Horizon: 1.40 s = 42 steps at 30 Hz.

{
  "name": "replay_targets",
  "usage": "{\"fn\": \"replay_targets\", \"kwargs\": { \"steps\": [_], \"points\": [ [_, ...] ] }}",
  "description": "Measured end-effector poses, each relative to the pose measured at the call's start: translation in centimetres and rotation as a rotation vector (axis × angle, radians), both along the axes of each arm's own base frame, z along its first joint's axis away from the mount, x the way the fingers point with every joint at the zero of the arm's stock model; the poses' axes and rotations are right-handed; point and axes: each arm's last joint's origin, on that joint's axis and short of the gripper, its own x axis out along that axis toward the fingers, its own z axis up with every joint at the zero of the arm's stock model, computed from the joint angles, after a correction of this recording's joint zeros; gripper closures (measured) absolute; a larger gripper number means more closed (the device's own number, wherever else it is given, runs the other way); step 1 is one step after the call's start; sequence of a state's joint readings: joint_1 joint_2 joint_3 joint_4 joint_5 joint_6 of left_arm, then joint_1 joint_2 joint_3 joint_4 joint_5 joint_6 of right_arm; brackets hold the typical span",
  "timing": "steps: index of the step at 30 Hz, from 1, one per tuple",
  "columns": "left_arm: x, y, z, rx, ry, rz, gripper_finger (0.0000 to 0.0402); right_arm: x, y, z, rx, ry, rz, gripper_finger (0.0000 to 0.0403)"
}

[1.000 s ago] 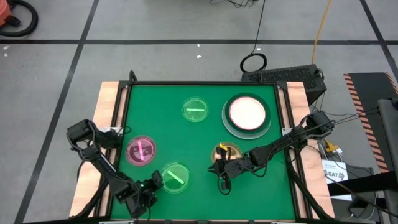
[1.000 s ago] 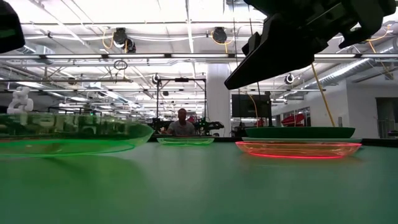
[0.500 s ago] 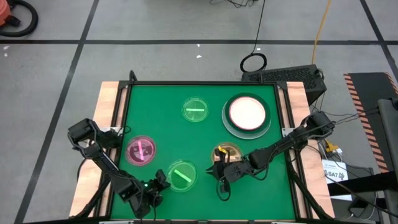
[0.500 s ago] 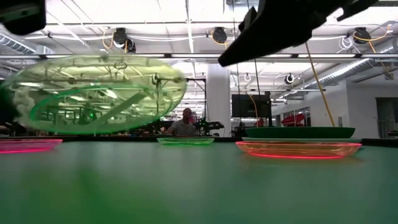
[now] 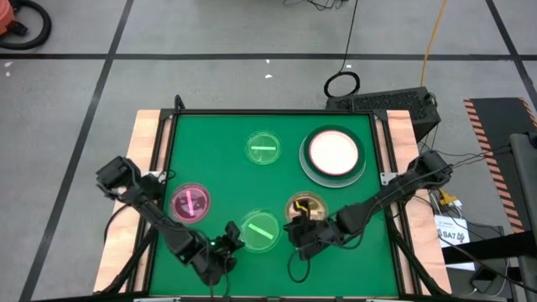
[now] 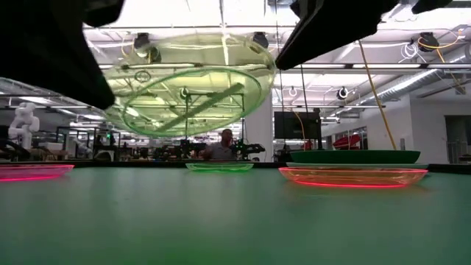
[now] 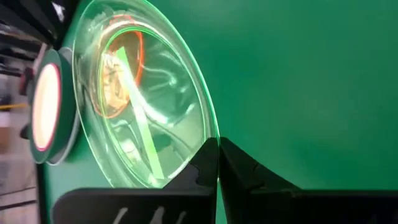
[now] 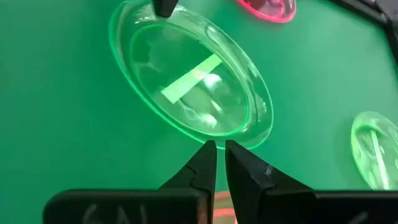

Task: Stack plastic plates
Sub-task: Stack the green transparent plate on the white plate

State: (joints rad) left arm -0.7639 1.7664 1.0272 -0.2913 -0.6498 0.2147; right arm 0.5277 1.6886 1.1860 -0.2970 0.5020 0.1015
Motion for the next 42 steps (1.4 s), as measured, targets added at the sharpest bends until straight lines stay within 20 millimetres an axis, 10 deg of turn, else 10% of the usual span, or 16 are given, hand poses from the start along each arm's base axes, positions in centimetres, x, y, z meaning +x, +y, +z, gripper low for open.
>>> {"fn": "replay_targets", "kwargs": {
  "steps": [12, 27, 42],
  "points": [
    [2.1, 1.7, 0.4, -0.083, -0.020, 0.056, 0.0396, -1.8, 2.0, 1.5, -0.040, 0.113, -0.006, 0.0364],
    [4.0, 3.1, 0.7, -0.125, -0.003, -0.039, 0.0396, -1.2, 2.2, 1.7, 0.077, 0.123, 0.088, 0.0255],
    [4.5, 3.9, 0.6, -0.085, 0.019, -0.087, 0.0396, 0.7, -1.1, 1.6, 0.249, 0.236, 0.161, 0.0296]
  ]
}}
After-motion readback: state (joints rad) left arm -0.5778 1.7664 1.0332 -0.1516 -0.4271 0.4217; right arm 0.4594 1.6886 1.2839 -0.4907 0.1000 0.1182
